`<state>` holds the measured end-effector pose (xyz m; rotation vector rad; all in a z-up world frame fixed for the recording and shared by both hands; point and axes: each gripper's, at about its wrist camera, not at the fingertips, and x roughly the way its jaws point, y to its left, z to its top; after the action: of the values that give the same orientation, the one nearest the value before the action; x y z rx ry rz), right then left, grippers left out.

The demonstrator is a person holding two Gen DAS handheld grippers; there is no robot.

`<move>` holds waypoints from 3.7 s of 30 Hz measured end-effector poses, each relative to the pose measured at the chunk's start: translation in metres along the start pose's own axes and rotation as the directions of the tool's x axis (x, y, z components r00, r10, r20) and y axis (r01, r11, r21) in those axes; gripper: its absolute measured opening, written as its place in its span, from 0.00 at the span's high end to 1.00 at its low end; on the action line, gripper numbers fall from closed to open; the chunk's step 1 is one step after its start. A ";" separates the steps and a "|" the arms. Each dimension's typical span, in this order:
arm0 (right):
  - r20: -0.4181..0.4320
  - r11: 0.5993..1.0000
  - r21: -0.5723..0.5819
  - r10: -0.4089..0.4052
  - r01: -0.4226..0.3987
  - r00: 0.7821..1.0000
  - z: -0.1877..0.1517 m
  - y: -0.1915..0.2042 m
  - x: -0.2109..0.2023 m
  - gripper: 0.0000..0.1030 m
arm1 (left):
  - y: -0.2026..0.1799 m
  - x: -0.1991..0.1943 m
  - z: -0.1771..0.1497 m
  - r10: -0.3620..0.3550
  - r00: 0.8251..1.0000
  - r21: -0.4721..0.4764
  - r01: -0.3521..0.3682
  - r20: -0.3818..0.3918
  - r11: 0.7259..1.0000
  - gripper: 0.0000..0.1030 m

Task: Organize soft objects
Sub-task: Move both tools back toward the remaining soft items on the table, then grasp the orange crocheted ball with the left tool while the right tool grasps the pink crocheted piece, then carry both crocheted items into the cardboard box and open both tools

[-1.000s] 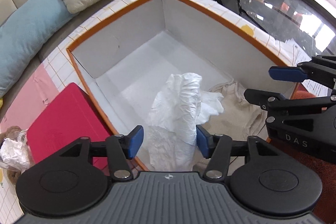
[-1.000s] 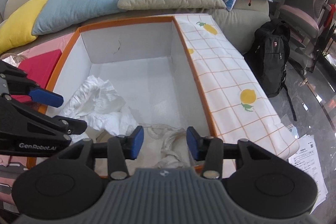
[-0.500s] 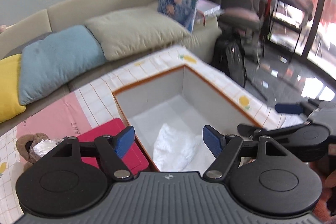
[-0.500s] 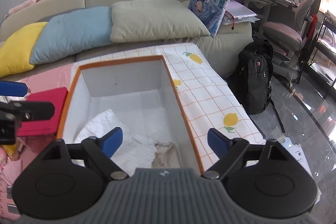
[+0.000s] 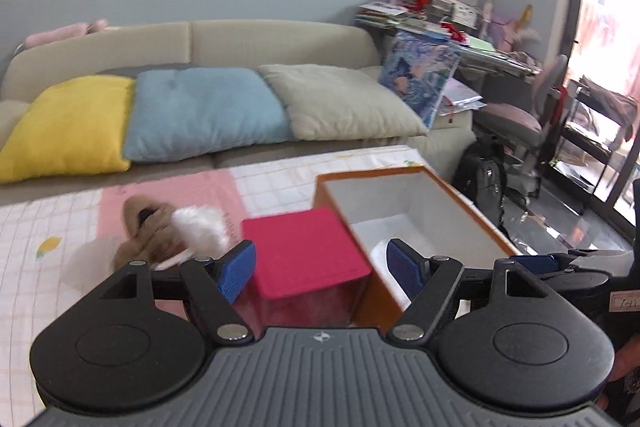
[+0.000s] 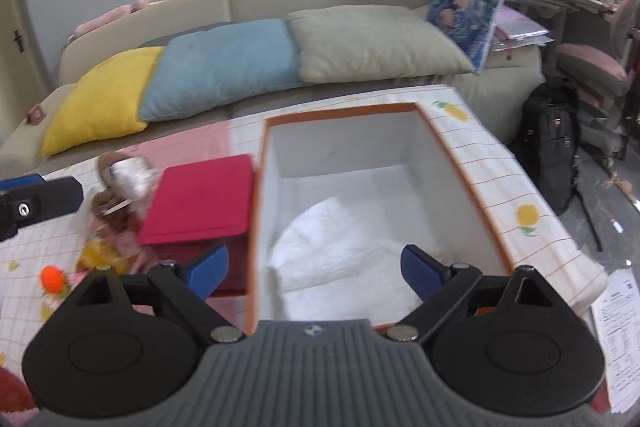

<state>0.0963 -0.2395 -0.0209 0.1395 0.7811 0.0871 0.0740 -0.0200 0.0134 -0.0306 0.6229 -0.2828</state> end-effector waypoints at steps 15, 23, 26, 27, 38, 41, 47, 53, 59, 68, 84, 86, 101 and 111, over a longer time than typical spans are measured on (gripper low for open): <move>-0.042 0.903 -0.382 0.197 -0.198 0.980 -0.033 0.126 0.006 0.13 | 0.109 -0.031 -0.070 0.134 0.976 -0.268 -0.176 -0.170 0.947 0.17; -0.128 0.843 -0.481 0.207 -0.243 0.970 -0.046 0.165 0.042 0.27 | 0.141 -0.032 -0.089 0.187 0.963 -0.307 -0.241 -0.194 0.921 0.20; -0.167 0.830 -0.493 0.202 -0.259 0.965 -0.050 0.174 0.056 0.27 | 0.148 -0.021 -0.088 0.226 0.954 -0.245 -0.271 -0.198 0.931 0.22; -0.176 0.827 -0.496 0.202 -0.264 0.963 -0.051 0.177 0.061 0.27 | 0.151 -0.017 -0.087 0.237 0.951 -0.228 -0.280 -0.197 0.933 0.24; -0.196 0.765 -0.556 0.261 -0.326 0.945 -0.040 0.216 0.110 0.30 | 0.183 0.035 -0.094 0.288 0.940 -0.167 -0.319 -0.184 0.933 0.30; -0.200 0.736 -0.596 0.254 -0.323 0.946 -0.039 0.230 0.126 0.31 | 0.186 0.044 -0.096 0.293 0.938 -0.150 -0.322 -0.186 0.935 0.34; -0.236 0.709 -0.607 0.270 -0.358 0.934 -0.040 0.249 0.141 0.31 | 0.194 0.055 -0.100 0.286 0.940 -0.143 -0.314 -0.188 0.939 0.54; -0.275 0.707 -0.558 0.337 -0.435 0.901 -0.044 0.264 0.138 0.31 | 0.199 0.031 -0.098 0.377 0.914 -0.147 -0.398 -0.150 0.906 0.55; -0.357 0.689 -0.508 0.378 -0.517 0.854 -0.053 0.291 0.150 0.21 | 0.221 0.019 -0.108 0.423 0.878 -0.230 -0.469 -0.222 0.853 0.55; -0.451 0.716 -0.446 0.339 -0.537 0.826 -0.066 0.314 0.187 0.20 | 0.230 0.022 -0.113 0.438 0.868 -0.266 -0.490 -0.233 0.830 0.55; -0.367 0.663 -0.534 0.377 -0.524 0.850 -0.055 0.306 0.156 0.74 | 0.216 0.015 -0.099 0.457 0.865 -0.222 -0.497 -0.209 0.839 0.55; -0.335 0.661 -0.546 0.391 -0.515 0.857 -0.049 0.301 0.146 0.74 | 0.212 0.011 -0.094 0.459 0.866 -0.225 -0.496 -0.200 0.839 0.55; -0.134 0.763 -0.477 0.428 -0.437 0.894 -0.005 0.210 0.069 0.73 | 0.154 -0.018 -0.059 0.383 0.916 -0.195 -0.400 -0.122 0.895 0.55; 0.004 0.869 -0.368 0.358 -0.332 0.934 0.008 0.114 0.029 0.73 | 0.073 -0.010 -0.026 0.190 0.980 -0.069 -0.195 -0.064 0.978 0.54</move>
<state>0.1199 -0.1244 -0.0176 -0.0708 0.6483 0.5633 0.0692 0.0544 -0.0101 -0.0340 0.6884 -0.0728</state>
